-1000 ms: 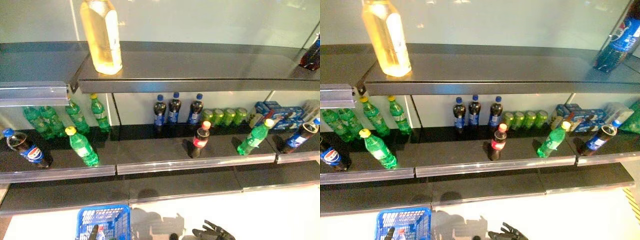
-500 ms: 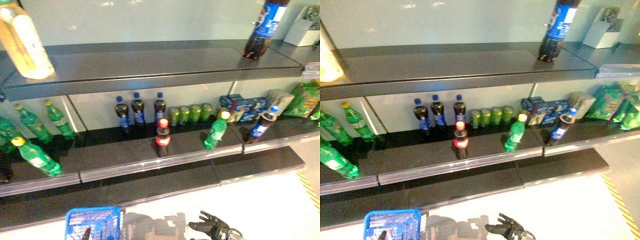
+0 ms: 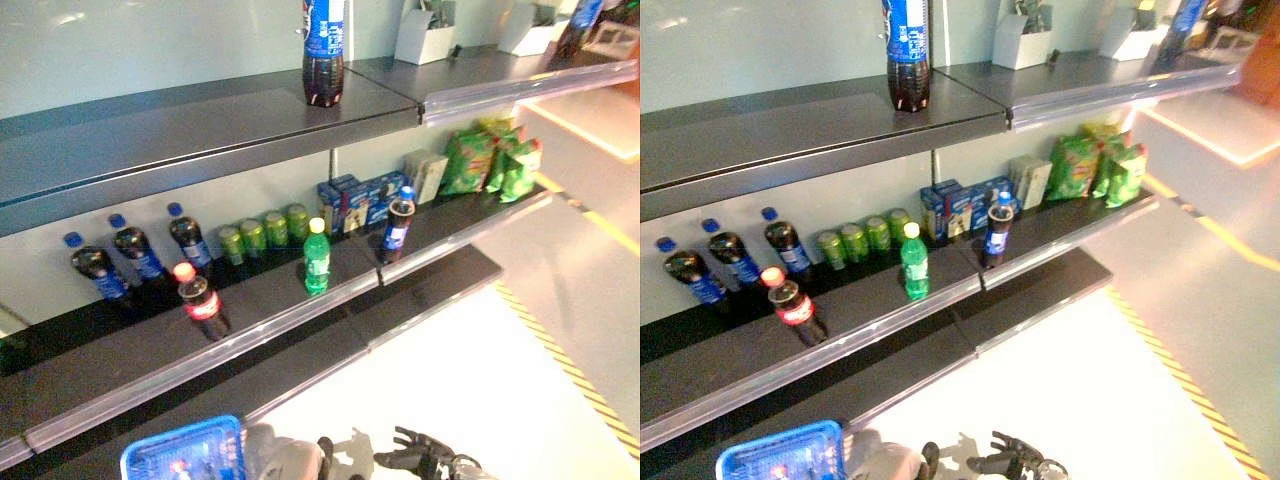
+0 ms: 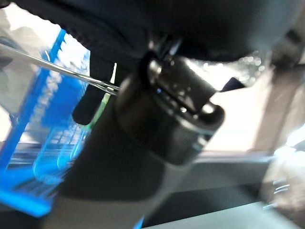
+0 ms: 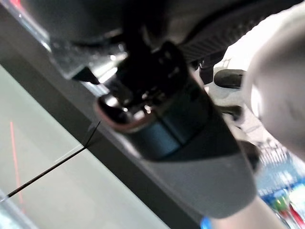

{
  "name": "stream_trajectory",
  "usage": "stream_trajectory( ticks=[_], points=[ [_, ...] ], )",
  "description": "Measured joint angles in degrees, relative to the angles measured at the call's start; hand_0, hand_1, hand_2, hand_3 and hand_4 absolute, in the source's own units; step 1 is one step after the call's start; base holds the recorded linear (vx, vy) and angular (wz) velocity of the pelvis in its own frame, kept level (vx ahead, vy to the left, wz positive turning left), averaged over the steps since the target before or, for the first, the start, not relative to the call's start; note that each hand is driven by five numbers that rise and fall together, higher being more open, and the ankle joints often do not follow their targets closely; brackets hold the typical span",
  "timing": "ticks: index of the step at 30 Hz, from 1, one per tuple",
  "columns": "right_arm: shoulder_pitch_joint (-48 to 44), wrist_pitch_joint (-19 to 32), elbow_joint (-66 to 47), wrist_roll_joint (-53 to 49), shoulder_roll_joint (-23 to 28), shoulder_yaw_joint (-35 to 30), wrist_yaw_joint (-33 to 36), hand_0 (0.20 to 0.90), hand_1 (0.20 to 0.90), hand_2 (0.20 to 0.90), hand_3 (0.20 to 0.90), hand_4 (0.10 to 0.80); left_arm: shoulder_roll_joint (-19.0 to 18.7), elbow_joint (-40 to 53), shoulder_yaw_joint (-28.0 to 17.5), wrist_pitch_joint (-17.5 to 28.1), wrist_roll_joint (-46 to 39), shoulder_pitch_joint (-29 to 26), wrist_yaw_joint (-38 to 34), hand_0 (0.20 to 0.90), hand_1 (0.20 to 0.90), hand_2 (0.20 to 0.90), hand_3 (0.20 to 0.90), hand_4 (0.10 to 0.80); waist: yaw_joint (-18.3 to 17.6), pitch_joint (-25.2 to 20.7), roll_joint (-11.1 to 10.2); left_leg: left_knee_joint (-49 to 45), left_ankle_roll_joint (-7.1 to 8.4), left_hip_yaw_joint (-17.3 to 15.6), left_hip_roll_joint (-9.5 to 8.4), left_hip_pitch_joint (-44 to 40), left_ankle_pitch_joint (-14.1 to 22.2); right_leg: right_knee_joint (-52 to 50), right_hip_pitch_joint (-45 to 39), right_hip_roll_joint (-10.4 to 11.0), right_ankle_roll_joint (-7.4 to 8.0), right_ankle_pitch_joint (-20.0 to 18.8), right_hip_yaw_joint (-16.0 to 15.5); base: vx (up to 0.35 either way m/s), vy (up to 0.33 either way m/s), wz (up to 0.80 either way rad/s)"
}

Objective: Pick up the drink and place into the basket.

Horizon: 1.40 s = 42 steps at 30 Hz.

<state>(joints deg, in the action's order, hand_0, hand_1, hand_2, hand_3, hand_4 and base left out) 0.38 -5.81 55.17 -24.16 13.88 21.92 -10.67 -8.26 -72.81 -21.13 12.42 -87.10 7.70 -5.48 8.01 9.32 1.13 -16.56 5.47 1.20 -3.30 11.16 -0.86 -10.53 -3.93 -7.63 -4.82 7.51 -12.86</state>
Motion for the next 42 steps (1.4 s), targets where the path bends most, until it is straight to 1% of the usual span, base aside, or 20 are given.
stream_trajectory(
  ticks=[1, 3, 5, 6, 7, 8, 9, 10, 13, 15, 17, 19, 21, 23, 25, 26, 28, 31, 37, 42],
  points=[
    [-0.3, -0.3, -0.4, 0.3, -0.4, 0.2, 0.0, 0.900, 0.900, 0.900, 0.900, 0.800, 0.3, 0.8, 0.0, -0.9, 0.1, -0.9, 0.1, 0.300, 0.300, 0.300, 0.200, 0.100, -0.1, -0.1, -1.7, 0.3, -0.86, -0.6, -0.86, 0.0, 0.6, -7.4, 1.6, -0.2, 0.82, 4.0, 1.5, 0.377, -0.111, 0.15],
    [-0.6, -1.3, 0.2, 0.7, -1.1, 1.3, 0.2, 0.900, 0.900, 0.900, 0.900, 0.800, 0.6, 0.0, -1.1, -1.1, 0.0, -3.0, -0.5, 0.300, 0.300, 0.300, 0.200, 0.100, 0.0, -0.2, -4.6, -0.2, -1.88, -0.9, -3.90, -0.1, 1.8, -5.2, -1.1, 0.5, -4.27, 7.6, 4.0, 0.358, -0.118, 0.44],
    [-0.9, -2.8, 0.7, 1.6, -2.2, 2.0, 0.3, 0.900, 0.900, 0.900, 0.900, 0.800, 0.7, -1.1, -3.3, -0.9, 0.0, -3.0, -1.2, 0.300, 0.300, 0.300, 0.200, 0.100, 2.2, -1.0, -6.0, -2.8, -4.31, -1.1, -4.12, -0.2, 3.3, -5.4, -1.0, 1.9, -4.16, 8.1, 3.8, 0.274, -0.146, 0.15],
    [-0.7, -2.7, 0.7, 1.6, -2.7, 2.1, 0.3, 0.900, 0.900, 0.900, 0.900, 0.800, 0.7, -1.6, -4.2, -0.8, 0.1, -2.5, -1.4, 0.300, 0.300, 0.300, 0.200, 0.100, 2.0, -1.1, -6.1, -4.3, -5.89, -1.4, -3.74, -0.8, 4.4, -5.9, -1.2, 2.0, -2.84, 8.7, 3.3, 0.205, -0.157, 0.11],
    [-0.4, -2.6, 0.5, 1.7, -3.2, 2.7, 0.1, 0.900, 0.900, 0.900, 0.900, 0.800, 0.8, -2.1, -4.7, -0.4, 0.1, -1.2, -1.5, 0.300, 0.300, 0.300, 0.200, 0.100, 2.1, -1.1, -5.8, -5.5, -8.15, -2.0, -3.13, -2.3, 6.3, -10.6, -0.9, 2.3, 0.54, 11.5, 1.9, 0.230, -0.192, 0.16],
    [-1.0, -2.2, -0.1, 2.0, -3.0, 2.8, 0.0, 0.900, 0.900, 0.900, 0.900, 0.800, 1.2, -2.1, -4.3, -0.5, 0.0, -0.2, -1.8, 0.300, 0.300, 0.300, 0.200, 0.100, 2.2, -0.6, -6.4, -3.9, -11.26, -2.2, -3.93, -4.1, 6.6, -22.5, 3.3, 3.5, 7.40, 12.4, 4.2, 0.308, -0.259, 0.11],
    [-1.1, -2.1, -0.5, 2.1, -2.8, 2.3, 0.0, 0.900, 0.900, 0.900, 0.900, 0.800, 1.5, -2.1, -4.0, -0.7, 0.0, -0.1, -2.1, 0.300, 0.300, 0.300, 0.200, 0.100, 2.2, -0.6, -6.3, -3.0, -11.36, -2.0, -3.86, -4.6, 6.5, -26.8, 5.5, 4.4, 8.86, 11.6, 4.3, 0.332, -0.387, 0.33],
    [-1.2, -2.0, -1.7, 2.1, -2.1, 0.9, 0.1, 0.900, 0.900, 0.900, 0.900, 0.800, 1.8, -2.2, -3.3, 0.4, -0.3, 0.1, -2.8, 0.300, 0.300, 0.300, 0.200, 0.100, 2.0, -0.8, -6.2, 0.4, -10.76, -1.7, -3.58, -6.8, 6.0, -36.4, 10.7, 8.4, 9.20, 11.3, 3.3, 0.235, -0.410, 0.66],
    [-1.6, -1.4, -1.2, 1.6, -2.0, -0.2, 0.9, 0.900, 0.900, 0.900, 0.900, 0.800, -0.9, -0.3, 3.4, 0.8, -0.3, -0.4, -3.2, 0.300, 0.300, 0.300, 0.200, 0.100, 0.9, -1.2, -6.7, 8.7, -8.56, -2.0, -3.54, -9.0, 4.2, -18.9, 11.2, 17.2, 7.93, 8.3, 4.3, 0.188, -0.552, 1.13],
    [-2.8, -0.3, -1.2, 1.3, -1.6, -0.7, 1.3, 0.900, 0.900, 0.900, 0.900, 0.800, -1.2, -0.1, 4.3, 2.3, -0.3, -3.5, -4.1, 0.300, 0.300, 0.300, 0.200, 0.100, -0.8, 0.4, -5.0, -0.4, -9.89, -0.8, -3.08, -6.2, 7.7, -10.6, 10.8, 22.6, 13.91, 6.2, 10.1, 0.211, -0.592, 1.19],
    [-3.6, -0.5, -1.1, 1.3, -3.6, 0.0, 1.8, 0.900, 0.900, 0.900, 0.900, 0.800, -1.6, 1.1, 6.3, 3.4, 0.3, -4.0, -5.0, 0.300, 0.300, 0.300, 0.200, 0.100, -0.6, 1.4, -3.7, -0.7, -9.00, 0.1, -2.64, -7.5, 8.1, -0.8, 9.3, 26.9, 14.88, -1.9, 12.6, 0.132, -0.593, 0.53],
    [-3.7, -0.6, -1.7, 1.5, -5.3, 1.6, 1.6, 0.900, 0.900, 0.900, 0.900, 0.800, -1.9, 4.5, 7.2, 5.5, -0.1, -3.6, -5.4, 0.300, 0.300, 0.300, 0.200, 0.100, -0.4, 1.9, -2.7, -1.5, -7.26, 0.9, -0.06, -7.9, 9.1, 0.9, 8.3, 25.9, 14.69, -6.9, 13.1, 0.103, -0.697, 0.41],
    [-3.6, -1.7, -2.9, 1.6, -5.9, 4.1, 0.5, 0.900, 0.900, 0.900, 0.900, 0.800, -2.7, 8.9, 7.1, 8.7, -1.9, -2.5, -5.0, 0.300, 0.300, 0.300, 0.200, 0.100, 0.0, 1.3, -3.9, -0.7, -4.39, -2.7, 5.21, -8.3, 8.8, -1.4, 7.3, 23.9, 14.09, -7.0, 7.6, 0.090, -0.769, 0.55],
    [-3.6, -1.8, -3.1, 1.6, -5.9, 5.1, 0.4, 0.900, 0.900, 0.900, 0.900, 0.800, -3.8, 9.1, 5.7, 9.4, -1.9, -2.8, -4.4, 0.300, 0.300, 0.300, 0.200, 0.100, 1.4, 0.3, -5.5, 1.7, -1.50, -3.2, 8.13, -8.4, 7.4, -1.4, 7.0, 20.2, 13.08, -6.1, 5.0, -0.002, -0.548, 0.25],
    [-3.6, -1.3, -4.1, 1.0, -3.8, 5.0, 1.3, 0.900, 0.900, 0.900, 0.900, 0.800, -3.4, 9.1, 6.1, 9.1, -1.0, -3.9, -4.8, 0.300, 0.300, 0.300, 0.200, 0.100, 0.7, 1.3, -3.6, 3.6, 1.04, -4.0, 11.85, -7.5, 4.2, 1.5, 3.8, 16.6, 10.84, -6.5, -1.2, -0.032, -0.476, 0.89],
    [-2.0, -0.5, -4.4, -0.2, -2.2, 3.4, 2.1, 0.900, 0.900, 0.900, 0.900, 0.800, -2.9, 9.1, 6.5, 8.4, -0.8, -5.6, -5.3, 0.300, 0.300, 0.300, 0.200, 0.100, -1.0, 1.2, -3.8, 4.0, 0.08, -6.9, 12.81, -5.8, 1.2, 3.3, 2.0, 16.6, 10.02, -5.8, -6.0, -0.047, -0.361, 1.94],
    [0.1, -0.5, -3.7, -1.0, 2.2, 1.9, 2.9, 0.900, 0.900, 0.900, 0.900, 0.800, 0.2, 10.0, 7.2, 5.9, -0.8, -6.8, -5.0, 0.300, 0.300, 0.300, 0.200, 0.100, -1.2, 1.0, -4.0, 4.0, -3.09, -16.1, 12.51, -6.1, 1.7, 3.3, 2.7, 16.8, 8.95, -4.6, -8.1, -0.064, -0.207, 1.22],
    [0.4, 0.8, -3.2, -1.0, 3.6, -1.0, 3.0, 0.900, 0.900, 0.900, 0.900, 0.800, 2.2, 8.9, 6.7, 4.2, -1.0, -5.0, -4.1, 0.300, 0.300, 0.300, 0.200, 0.100, -2.0, 0.8, -4.2, 4.7, -2.55, -15.3, 10.51, -7.4, 3.6, 2.7, 3.6, 16.6, 8.67, -4.3, -8.1, -0.020, -0.096, 0.00],
    [0.6, 1.5, -1.5, -1.3, 1.9, -1.6, 3.1, 0.900, 0.900, 0.900, 0.900, 0.800, 1.5, 6.3, 6.6, 3.3, 2.8, -8.1, -1.1, 0.300, 0.300, 0.300, 0.200, 0.100, -3.0, 0.6, -3.8, 3.2, -0.95, -11.2, 9.77, -8.0, 3.4, 2.9, 2.0, 15.5, 8.48, -4.3, -6.6, -0.056, 0.014, -0.04],
    [1.1, 1.5, -1.6, -3.5, -0.3, -1.6, 4.2, 0.900, 0.900, 0.900, 0.900, 0.800, 1.6, 5.3, 7.0, 2.0, 3.0, -5.3, -1.1, 0.300, 0.300, 0.300, 0.200, 0.100, -3.6, -1.1, -1.8, 9.5, -2.95, -11.3, 7.10, -10.5, 2.2, 1.4, 1.6, 17.1, 9.85, -3.4, -5.6, 0.015, 0.080, 0.24]
  ],
)
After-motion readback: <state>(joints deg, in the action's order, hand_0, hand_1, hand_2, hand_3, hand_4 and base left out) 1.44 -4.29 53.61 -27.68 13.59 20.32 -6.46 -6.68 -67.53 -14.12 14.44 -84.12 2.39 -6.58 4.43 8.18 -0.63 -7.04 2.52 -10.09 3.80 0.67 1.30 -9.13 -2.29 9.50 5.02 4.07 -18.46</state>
